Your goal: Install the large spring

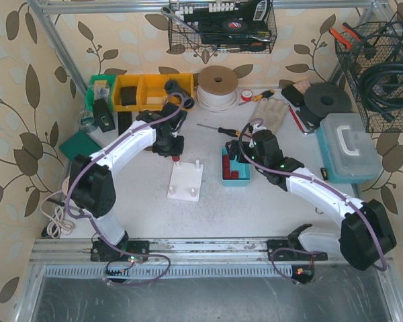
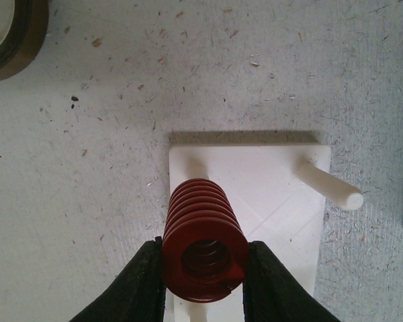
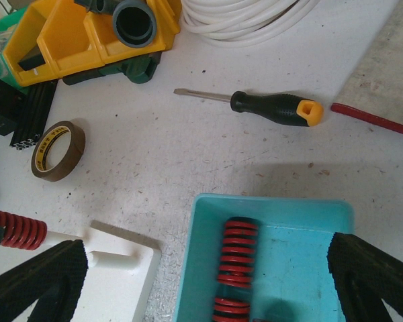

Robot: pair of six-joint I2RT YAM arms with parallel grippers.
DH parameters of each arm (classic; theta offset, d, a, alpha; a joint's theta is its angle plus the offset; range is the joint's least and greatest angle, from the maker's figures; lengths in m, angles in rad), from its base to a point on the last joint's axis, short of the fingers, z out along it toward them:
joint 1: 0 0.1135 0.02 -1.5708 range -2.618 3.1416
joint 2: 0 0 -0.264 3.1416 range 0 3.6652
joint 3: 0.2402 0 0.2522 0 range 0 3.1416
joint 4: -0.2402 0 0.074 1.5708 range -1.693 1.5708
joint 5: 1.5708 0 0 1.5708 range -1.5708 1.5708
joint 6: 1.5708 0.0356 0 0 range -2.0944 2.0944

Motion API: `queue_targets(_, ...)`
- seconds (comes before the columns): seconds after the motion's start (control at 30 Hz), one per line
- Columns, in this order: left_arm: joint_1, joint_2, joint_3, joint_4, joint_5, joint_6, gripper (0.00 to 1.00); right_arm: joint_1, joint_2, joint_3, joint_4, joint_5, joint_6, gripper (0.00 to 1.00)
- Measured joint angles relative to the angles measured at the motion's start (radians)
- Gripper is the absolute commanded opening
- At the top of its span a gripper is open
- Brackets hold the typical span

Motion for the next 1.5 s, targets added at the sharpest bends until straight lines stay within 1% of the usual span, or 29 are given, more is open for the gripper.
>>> queue_targets(0.5,-0.006,0.004,-0.026,0.022,-0.018,-0.023,0.0,0.0,0.009,0.0,0.018,-0.015,0.0,0.95)
queue_targets(0.83,-0.006,0.025,-0.088,0.081,-0.018,-0.079,0.0,0.0,0.009,0.0,0.018,-0.016,0.0,0.95)
queue_targets(1.2,-0.006,0.036,-0.12,0.121,-0.026,-0.13,0.0,0.0,0.014,0.0,0.029,-0.049,0.0,0.95)
queue_targets(1.5,-0.006,0.076,-0.122,0.139,-0.025,-0.162,0.0,0.0,0.02,0.0,0.041,-0.079,0.0,0.95)
